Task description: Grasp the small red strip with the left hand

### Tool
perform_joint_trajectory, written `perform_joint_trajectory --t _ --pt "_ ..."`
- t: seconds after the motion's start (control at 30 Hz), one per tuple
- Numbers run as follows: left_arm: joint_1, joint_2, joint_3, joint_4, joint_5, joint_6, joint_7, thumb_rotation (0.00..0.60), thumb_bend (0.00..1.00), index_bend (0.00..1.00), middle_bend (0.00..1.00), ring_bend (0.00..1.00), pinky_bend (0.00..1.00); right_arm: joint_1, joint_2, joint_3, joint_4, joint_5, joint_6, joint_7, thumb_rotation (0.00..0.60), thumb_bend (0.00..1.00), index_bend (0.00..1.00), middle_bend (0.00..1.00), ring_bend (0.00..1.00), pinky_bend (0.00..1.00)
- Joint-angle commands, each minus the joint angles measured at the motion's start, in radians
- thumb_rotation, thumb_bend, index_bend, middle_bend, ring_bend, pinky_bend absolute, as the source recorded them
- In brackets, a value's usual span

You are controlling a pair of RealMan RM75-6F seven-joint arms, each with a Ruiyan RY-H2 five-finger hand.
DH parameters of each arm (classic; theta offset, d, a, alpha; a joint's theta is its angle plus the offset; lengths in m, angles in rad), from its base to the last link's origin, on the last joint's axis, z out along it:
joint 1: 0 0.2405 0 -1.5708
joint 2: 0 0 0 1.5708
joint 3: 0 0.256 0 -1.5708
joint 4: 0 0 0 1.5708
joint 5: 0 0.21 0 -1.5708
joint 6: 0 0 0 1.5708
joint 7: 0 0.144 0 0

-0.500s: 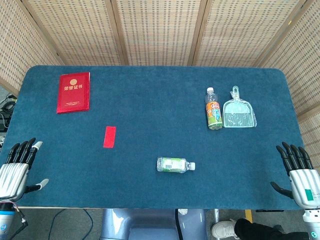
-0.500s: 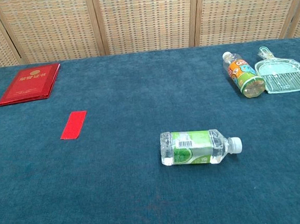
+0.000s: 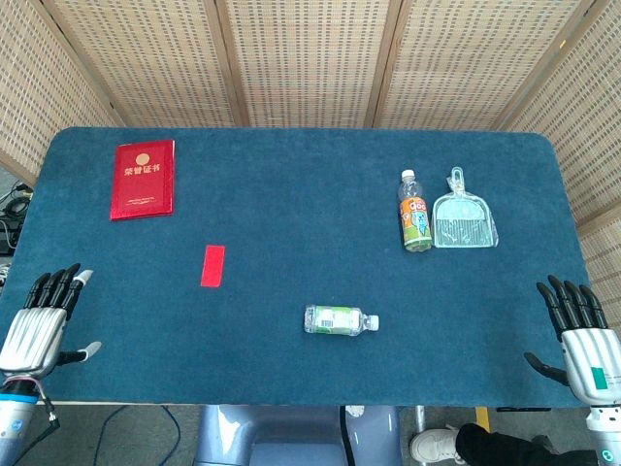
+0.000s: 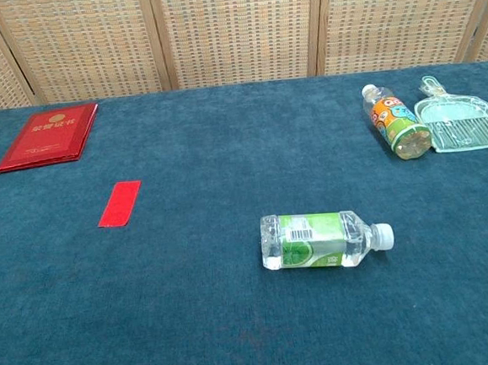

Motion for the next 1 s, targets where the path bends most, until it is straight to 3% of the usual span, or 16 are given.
perform_joint_trajectory --t 0.03,0.13,0.23,0.37,0.63,1.0 --pt "-0.101 -0.07 -0.073 0.089 -0.112 -0.129 -0.001 0.6 0.0 0.0 0.0 0.0 0.0 0.004 0.0 0.003 0.002 0.015 -0.014 0.005 0.6 0.0 0.0 0.0 0.0 0.0" --pt "-0.176 -0.126 -0.117 0.158 -0.168 -0.196 0.042 0.6 0.0 0.01 0.0 0.0 0.0 0.011 0.002 0.007 0.004 0.035 -0.036 0.019 0.6 0.0 0.0 0.0 0.0 0.0" --pt "-0.264 -0.203 -0.16 0.246 -0.206 -0.271 0.069 0.6 0.01 0.1 0.0 0.0 0.0 0.019 0.0 0.016 0.013 0.065 -0.061 0.028 0.6 0.0 0.0 0.0 0.0 0.0" --pt "-0.338 -0.291 -0.183 0.355 -0.233 -0.329 0.072 0.6 0.09 0.24 0.0 0.0 0.0 0.027 -0.002 0.023 0.024 0.09 -0.084 0.036 0.6 0.0 0.0 0.0 0.0 0.0" --pt "-0.414 -0.453 -0.168 0.559 -0.2 -0.371 -0.009 0.6 0.18 0.29 0.0 0.0 0.0 0.039 -0.007 0.033 0.045 0.128 -0.119 0.054 0.6 0.0 0.0 0.0 0.0 0.0" --pt "-0.435 -0.588 -0.126 0.719 -0.153 -0.378 -0.151 0.6 0.19 0.33 0.0 0.0 0.0 0.043 -0.005 0.035 0.052 0.137 -0.127 0.07 0.6 0.0 0.0 0.0 0.0 0.0"
